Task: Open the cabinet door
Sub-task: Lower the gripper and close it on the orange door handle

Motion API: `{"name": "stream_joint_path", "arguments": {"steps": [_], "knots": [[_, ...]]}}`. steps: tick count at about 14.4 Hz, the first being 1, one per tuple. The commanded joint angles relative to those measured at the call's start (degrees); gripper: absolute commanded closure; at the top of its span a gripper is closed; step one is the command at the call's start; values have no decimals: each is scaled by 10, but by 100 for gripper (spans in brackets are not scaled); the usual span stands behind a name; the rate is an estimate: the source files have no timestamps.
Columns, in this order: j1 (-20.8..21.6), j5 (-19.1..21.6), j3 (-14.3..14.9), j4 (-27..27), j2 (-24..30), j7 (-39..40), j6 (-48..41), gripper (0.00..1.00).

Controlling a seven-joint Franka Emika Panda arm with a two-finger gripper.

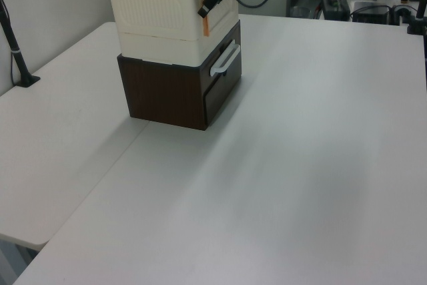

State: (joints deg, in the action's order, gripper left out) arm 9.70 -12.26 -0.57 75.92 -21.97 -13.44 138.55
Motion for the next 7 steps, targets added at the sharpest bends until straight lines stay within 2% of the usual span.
{"name": "stream_joint_path", "arguments": {"steps": [1, 4, 7], "knots": [[8, -33, 1, -2, -5, -12, 9, 20], [8, -40, 1, -2, -4, -12, 9, 49], [8, -38, 1, -1, -1, -12, 4, 67]]}}
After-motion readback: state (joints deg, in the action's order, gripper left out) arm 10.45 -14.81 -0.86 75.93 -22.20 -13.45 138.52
